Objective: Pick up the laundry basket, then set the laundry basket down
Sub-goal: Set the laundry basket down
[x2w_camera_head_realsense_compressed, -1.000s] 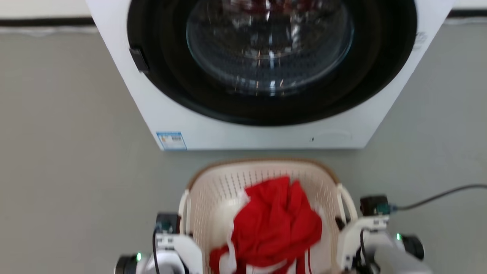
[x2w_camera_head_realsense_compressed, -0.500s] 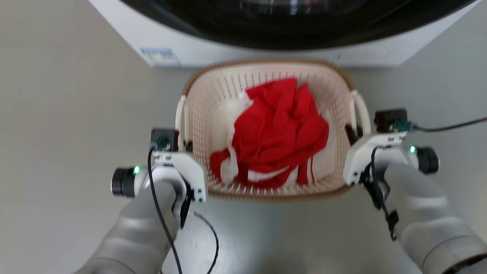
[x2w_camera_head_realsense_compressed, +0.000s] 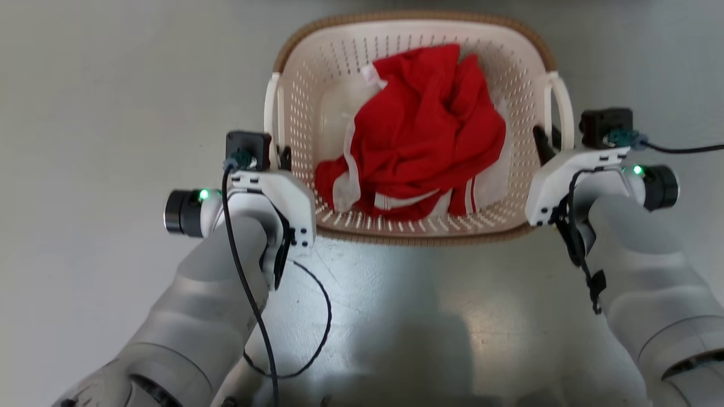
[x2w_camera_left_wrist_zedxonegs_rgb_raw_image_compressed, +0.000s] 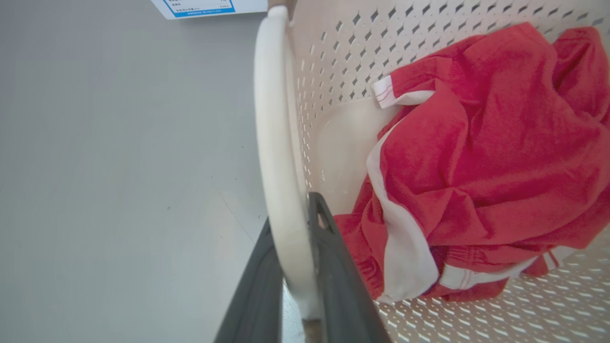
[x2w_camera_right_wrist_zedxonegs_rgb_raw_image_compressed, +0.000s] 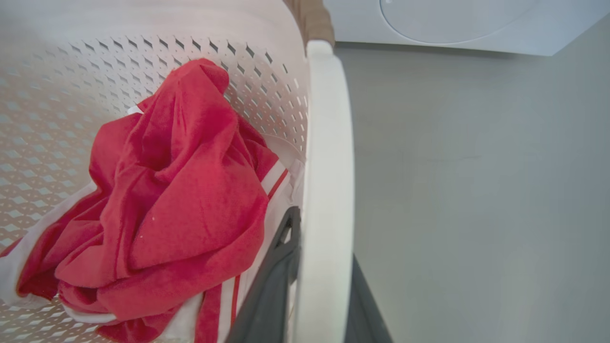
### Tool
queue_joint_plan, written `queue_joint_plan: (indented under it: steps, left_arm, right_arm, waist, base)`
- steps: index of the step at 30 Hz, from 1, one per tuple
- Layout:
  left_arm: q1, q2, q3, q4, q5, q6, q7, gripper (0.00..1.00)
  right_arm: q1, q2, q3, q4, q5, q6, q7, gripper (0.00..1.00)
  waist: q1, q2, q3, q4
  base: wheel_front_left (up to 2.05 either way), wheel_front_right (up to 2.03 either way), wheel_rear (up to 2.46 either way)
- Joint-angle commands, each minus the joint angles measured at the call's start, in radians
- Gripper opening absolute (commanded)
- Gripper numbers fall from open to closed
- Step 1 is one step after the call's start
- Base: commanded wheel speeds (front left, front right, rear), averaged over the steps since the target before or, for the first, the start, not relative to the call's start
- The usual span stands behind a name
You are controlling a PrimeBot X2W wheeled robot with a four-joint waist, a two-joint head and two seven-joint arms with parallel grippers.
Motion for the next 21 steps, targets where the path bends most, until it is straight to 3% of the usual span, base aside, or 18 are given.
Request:
queue_joint_plan:
  steps: [1,21]
  left_arm:
    - [-0.029,0.02,0.023,-0.02,0.022,0.005,-0.011,0.0]
    - [-0.052,0.02,0.147,-0.06,0.166,0.009,-0.011,0.0]
  right_arm:
    - [0.007,0.031,0.005,-0.014,-0.039,0.015,-0.022,0.0]
    - [-0.035,0.031,-0.059,-0.015,-0.118,0.015,-0.075,0.0]
  waist:
    - [-0.0001,0.0,0.027,0.007]
    - [-0.0001,0.0,0.073,0.014]
  base:
    - [0.0,0.0,0.0]
    - [0.0,0.0,0.0]
